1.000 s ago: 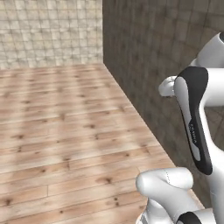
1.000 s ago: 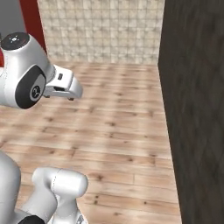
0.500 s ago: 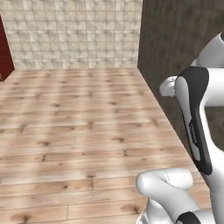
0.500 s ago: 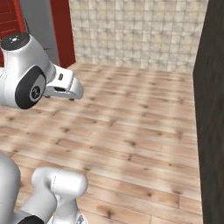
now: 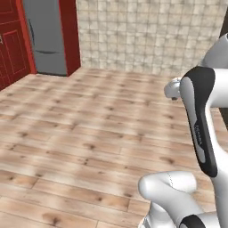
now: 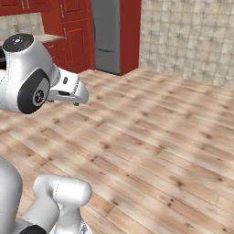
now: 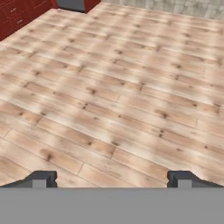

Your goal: Move the hot dog bun to the plate on the dining table and place the condiment next to that plate. Then navigate to the fridge and take the sausage and place it on the plate as well.

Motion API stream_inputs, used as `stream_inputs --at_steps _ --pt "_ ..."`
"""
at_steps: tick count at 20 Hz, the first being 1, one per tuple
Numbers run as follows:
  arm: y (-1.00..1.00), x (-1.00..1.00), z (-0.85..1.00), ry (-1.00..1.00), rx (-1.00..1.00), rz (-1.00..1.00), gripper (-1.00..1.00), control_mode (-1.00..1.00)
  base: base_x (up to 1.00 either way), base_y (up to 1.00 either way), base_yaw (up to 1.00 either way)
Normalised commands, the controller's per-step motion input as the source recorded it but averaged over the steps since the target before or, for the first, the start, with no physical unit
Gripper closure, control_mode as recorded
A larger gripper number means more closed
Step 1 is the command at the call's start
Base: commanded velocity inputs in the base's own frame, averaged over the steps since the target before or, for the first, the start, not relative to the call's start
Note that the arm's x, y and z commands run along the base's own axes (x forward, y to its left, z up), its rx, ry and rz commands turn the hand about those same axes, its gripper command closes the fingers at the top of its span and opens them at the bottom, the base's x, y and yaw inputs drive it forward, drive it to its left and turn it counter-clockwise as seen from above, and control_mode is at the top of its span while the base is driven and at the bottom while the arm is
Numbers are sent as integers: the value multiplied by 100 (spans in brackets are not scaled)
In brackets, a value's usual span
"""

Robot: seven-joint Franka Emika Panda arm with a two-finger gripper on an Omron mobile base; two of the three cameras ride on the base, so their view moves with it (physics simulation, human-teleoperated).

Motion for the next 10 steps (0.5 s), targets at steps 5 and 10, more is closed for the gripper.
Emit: stream_inputs --at_steps 5,10 --pt "0 0 0 0 0 0 -100 100 99 30 47" --pt "0 0 0 0 0 0 -100 100 100 15 21"
